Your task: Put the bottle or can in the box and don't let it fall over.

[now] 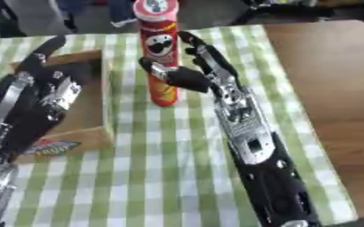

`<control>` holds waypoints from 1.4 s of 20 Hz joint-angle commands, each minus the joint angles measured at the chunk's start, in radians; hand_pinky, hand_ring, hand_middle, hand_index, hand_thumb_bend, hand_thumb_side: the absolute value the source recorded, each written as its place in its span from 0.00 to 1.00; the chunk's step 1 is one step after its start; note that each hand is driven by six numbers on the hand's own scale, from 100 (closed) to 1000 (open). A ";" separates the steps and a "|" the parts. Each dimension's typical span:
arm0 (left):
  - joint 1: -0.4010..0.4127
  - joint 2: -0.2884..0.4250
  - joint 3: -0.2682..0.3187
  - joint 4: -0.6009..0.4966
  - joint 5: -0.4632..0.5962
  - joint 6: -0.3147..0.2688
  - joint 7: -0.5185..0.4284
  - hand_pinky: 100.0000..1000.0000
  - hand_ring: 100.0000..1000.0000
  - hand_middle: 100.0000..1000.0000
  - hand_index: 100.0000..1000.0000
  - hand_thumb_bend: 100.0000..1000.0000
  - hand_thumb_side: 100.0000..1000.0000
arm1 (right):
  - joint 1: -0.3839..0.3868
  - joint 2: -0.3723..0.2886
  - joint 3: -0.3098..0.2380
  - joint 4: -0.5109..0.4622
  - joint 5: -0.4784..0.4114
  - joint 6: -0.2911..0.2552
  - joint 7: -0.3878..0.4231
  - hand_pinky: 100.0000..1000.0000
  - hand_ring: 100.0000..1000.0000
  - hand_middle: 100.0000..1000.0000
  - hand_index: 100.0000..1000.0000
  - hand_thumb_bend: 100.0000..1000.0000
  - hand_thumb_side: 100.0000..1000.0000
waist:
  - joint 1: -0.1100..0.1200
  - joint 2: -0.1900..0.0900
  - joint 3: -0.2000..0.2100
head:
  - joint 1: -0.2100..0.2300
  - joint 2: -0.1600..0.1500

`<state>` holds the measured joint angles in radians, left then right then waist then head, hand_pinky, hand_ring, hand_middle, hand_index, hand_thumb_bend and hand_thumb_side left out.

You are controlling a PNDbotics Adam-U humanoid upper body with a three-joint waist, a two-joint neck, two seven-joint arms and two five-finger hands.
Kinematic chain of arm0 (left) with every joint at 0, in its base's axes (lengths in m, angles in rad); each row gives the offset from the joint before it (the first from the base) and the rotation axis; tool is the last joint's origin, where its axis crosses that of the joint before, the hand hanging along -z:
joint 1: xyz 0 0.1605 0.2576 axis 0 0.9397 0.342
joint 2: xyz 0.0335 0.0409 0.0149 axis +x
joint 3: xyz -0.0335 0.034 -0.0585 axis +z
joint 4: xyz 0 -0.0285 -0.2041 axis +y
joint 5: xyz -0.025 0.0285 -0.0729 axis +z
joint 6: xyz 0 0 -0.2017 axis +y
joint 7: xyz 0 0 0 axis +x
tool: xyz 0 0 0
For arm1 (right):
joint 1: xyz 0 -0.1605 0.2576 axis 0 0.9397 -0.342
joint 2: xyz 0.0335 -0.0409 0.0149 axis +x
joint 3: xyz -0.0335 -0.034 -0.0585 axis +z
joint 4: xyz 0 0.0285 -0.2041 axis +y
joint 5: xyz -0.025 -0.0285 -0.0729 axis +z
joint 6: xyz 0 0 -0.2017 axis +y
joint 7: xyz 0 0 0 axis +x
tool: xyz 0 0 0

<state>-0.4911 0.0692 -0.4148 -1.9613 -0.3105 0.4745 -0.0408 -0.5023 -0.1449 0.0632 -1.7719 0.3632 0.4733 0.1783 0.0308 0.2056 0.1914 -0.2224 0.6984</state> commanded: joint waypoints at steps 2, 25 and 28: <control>-0.010 -0.004 0.004 -0.011 0.006 -0.001 0.003 0.86 0.81 0.15 1.00 0.25 0.66 | -0.023 -0.004 0.002 -0.011 -0.005 0.003 -0.010 1.00 1.00 1.00 1.00 0.51 0.45 | -0.002 -0.007 0.001 | 0.004 -0.011; -0.015 -0.017 0.009 0.005 0.043 -0.008 0.009 0.87 0.81 0.13 1.00 0.21 0.68 | -0.042 -0.009 -0.002 -0.008 0.007 0.003 -0.007 1.00 1.00 1.00 1.00 0.58 0.44 | -0.001 0.024 0.002 | 0.007 -0.032; -0.019 -0.019 0.011 0.010 0.049 -0.008 0.004 0.87 0.81 0.13 1.00 0.21 0.68 | -0.042 -0.008 -0.005 -0.009 0.006 0.007 -0.008 1.00 1.00 1.00 1.00 0.56 0.44 | -0.001 0.026 0.000 | 0.009 -0.038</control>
<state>-0.4955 0.0584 -0.4130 -1.9416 -0.2686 0.4685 -0.0355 -0.5276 -0.1450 0.0621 -1.7715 0.3651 0.4798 0.1705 0.0299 0.2425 0.1916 -0.2143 0.6743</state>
